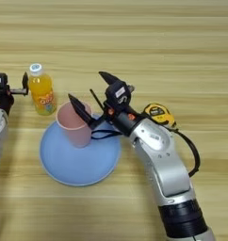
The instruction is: Move the objects on the table
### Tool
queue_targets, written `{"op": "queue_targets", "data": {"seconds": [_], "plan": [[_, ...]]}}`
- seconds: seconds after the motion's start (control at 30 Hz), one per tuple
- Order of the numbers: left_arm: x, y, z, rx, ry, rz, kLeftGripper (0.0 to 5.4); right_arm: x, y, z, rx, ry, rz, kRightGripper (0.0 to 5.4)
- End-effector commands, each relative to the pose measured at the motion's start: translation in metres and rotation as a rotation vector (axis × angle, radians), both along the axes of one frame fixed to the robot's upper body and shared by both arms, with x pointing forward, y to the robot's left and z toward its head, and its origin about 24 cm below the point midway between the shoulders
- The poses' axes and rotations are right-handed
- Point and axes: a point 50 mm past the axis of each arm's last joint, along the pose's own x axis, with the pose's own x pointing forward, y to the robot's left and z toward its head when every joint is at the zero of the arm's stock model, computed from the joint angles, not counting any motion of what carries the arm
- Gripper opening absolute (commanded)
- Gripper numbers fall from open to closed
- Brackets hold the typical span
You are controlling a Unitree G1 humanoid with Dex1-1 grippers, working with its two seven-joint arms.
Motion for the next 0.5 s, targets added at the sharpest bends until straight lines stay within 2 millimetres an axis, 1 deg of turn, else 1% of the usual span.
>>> {"op": "queue_targets", "data": {"seconds": [0.03, 0.2, 0.3, 0.4, 0.5], "plan": [[0.000, -0.003, -0.001, 0.008, 0.010, -0.007, 5.40, 0.004, -0.004, 0.008, 0.009, -0.028, -0.017, 5.36], [0.000, -0.003, -0.001, 0.007, 0.010, -0.007, 5.40, 0.008, -0.011, 0.007, 0.012, -0.022, -0.047, 5.36], [0.000, -0.003, -0.001, 0.007, 0.010, -0.006, 5.40, 0.012, -0.018, 0.007, 0.014, -0.019, -0.082, 5.36], [0.000, -0.003, -0.001, 0.007, 0.010, -0.006, 5.40, 0.020, -0.034, 0.006, 0.014, -0.011, -0.158, 5.36], [0.000, -0.003, -0.001, 0.007, 0.011, -0.006, 5.40, 0.028, -0.048, 0.004, -0.022, -0.019, -0.247, 5.36]]}}
